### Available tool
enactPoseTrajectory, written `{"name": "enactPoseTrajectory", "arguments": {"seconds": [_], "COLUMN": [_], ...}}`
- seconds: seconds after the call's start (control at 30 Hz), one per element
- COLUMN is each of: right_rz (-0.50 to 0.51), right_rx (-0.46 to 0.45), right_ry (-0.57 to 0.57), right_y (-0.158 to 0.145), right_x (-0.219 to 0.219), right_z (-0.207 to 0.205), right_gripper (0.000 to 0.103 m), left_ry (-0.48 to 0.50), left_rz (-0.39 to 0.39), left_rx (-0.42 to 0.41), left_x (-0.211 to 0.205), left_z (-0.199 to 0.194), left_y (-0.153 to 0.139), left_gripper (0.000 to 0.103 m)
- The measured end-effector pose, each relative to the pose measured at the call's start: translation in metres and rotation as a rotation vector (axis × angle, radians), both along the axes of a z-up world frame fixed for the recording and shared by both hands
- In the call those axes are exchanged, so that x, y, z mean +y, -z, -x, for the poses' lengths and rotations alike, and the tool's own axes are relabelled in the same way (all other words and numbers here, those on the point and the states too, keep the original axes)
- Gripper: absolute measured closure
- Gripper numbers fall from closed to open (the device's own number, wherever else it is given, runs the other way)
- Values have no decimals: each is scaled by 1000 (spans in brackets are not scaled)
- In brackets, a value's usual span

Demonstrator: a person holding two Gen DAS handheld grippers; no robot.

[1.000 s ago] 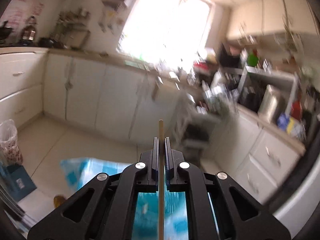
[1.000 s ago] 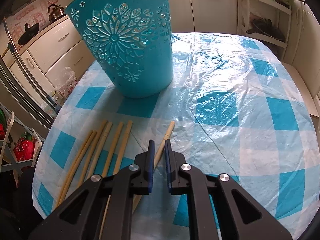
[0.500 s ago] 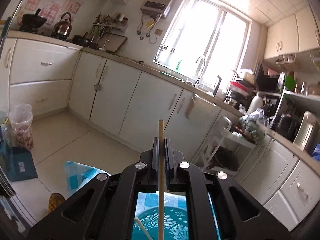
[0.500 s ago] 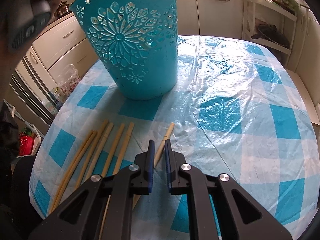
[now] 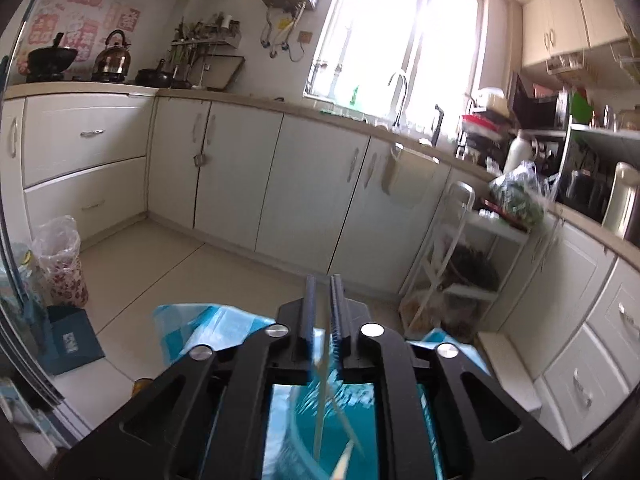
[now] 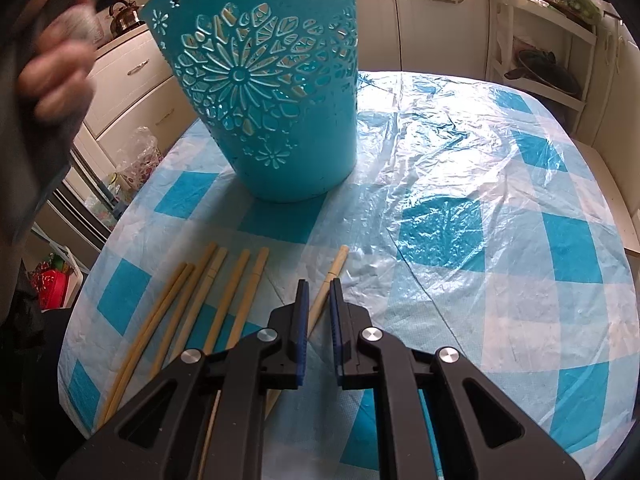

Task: Organize utensils
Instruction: 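Lift the chopstick into the teal basket and open the left gripper, then grasp a bamboo chopstick with the right gripper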

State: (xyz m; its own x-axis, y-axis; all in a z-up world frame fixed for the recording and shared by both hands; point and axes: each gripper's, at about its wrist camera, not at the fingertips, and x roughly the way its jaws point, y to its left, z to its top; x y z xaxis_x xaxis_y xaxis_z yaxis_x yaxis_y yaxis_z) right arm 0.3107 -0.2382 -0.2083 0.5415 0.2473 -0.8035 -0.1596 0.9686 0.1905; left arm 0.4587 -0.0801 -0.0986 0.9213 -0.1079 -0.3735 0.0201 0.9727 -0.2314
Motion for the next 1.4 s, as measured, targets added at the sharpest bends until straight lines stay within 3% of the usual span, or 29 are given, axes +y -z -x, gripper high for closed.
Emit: {"name": "enactPoseTrajectory", "arguments": {"seconds": [0.07,0.13,0.27,0.37,0.6,0.8,1.4], "right_rz": [-19,-48,-56,-15,164,149,148], "right_rx": [7,15,12,3,-2,16,32], "right_ry": [1,7,16,16,29,55,112], "right_y": [0,1,1,0,-2,-1,-3], "right_x": [-3,-6,-8,-2,26,25,24], "right_z": [-1,-2,-1,1,3,1,9], "right_gripper": [92,92,92,92,94,94,94], "left_ry": [-11,-50,-92,-113,-104,-55,20], "left_rz": [-15,-20,-48,-60,-44,-91,-21], "left_rx": [7,-17,-40,-3,158,214,324], "left_x": [6,19,42,60,78,64,62], "left_z": [10,29,64,82,84,79,69], "left_y": [3,3,9,30,89,111,132], "left_gripper": [55,39,26,20,20,17,9]}}
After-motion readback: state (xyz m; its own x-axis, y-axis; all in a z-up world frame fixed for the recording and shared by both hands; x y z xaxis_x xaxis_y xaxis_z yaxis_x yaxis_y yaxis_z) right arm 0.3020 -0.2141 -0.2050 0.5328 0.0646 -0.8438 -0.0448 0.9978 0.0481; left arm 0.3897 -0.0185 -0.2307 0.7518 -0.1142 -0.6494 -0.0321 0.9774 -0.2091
